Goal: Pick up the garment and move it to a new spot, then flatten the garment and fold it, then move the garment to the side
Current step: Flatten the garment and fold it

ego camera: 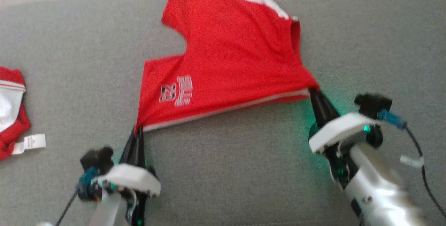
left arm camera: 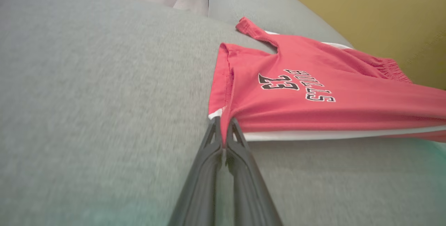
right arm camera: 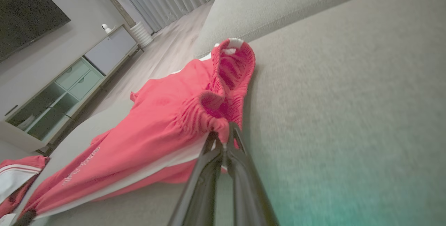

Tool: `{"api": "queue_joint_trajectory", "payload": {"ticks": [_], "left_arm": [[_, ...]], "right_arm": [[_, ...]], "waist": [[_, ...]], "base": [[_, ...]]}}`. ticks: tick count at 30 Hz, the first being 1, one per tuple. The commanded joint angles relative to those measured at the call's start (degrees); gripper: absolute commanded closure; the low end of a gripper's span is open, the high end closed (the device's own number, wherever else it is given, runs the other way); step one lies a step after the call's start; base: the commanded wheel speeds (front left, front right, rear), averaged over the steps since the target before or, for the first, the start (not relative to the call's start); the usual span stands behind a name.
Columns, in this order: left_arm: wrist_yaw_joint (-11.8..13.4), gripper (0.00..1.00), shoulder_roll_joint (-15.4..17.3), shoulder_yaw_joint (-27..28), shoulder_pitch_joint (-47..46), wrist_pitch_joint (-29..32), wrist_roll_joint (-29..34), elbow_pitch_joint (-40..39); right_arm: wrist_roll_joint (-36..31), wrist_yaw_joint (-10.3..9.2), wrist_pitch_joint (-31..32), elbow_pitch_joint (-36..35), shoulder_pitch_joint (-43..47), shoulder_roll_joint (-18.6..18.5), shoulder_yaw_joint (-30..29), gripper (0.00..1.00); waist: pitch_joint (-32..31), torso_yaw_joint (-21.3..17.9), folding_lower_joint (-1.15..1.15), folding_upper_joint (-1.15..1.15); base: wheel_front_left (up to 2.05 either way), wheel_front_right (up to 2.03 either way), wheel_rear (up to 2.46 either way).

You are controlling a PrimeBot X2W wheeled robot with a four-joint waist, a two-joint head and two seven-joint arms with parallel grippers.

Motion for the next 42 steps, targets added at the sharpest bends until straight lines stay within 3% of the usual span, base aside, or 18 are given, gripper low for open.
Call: {"api": "queue_joint_trajectory", "payload": {"ticks": [1,10,20,24,29,32,42], "left_arm": [[0.18,1.0,1.59,3.18,-0.18,-0.31,-0.31,-0.74],[-0.26,1.0,0.11,5.06,12.53,-0.31,0.66,-1.33],[-0.36,1.0,-0.08,5.62,19.19,-0.31,2.06,-10.37],[-0.36,1.0,1.57,3.24,13.42,-0.31,3.27,-13.63],[-0.37,1.0,7.65,-2.86,-0.83,0.36,3.26,-12.52],[-0.37,1.0,11.14,-6.91,-10.43,2.84,1.25,-11.09],[-0.37,1.0,18.37,-16.43,-30.06,6.82,-6.21,-5.57]], "right_arm": [[1.07,-0.05,-0.49,-1.89,-0.09,-0.93,0.35,1.0],[10.6,-0.05,1.03,-6.46,12.5,-3.69,4.77,1.0],[15.92,-0.05,0.41,-14.18,20.01,-6.9,5.92,1.0],[17.14,-0.05,0.26,-16.98,18.14,-6.37,5.23,1.0],[18.17,-0.05,0.79,-17.78,11.98,-4.12,3.62,1.0],[17.61,-0.05,1.12,-17.25,6.94,-2.46,3.38,1.0],[15.17,-0.05,0.19,-13.15,-6.57,2.21,3.83,1.0]], "waist": [[-1.58,-0.37,0.01,0.0],[-10.42,0.31,0.01,0.0],[-11.66,1.05,0.01,0.0],[-9.36,0.61,0.01,0.0],[-3.35,-0.53,0.01,0.0],[0.9,-1.7,0.01,0.0],[11.36,-5.59,0.01,0.0]], "base": [[0.0,0.0,0.0],[0.0,0.0,0.0],[0.0,0.0,0.0],[0.0,0.0,0.0],[0.0,0.0,0.0],[0.0,0.0,0.0],[0.0,0.0,0.0]]}}
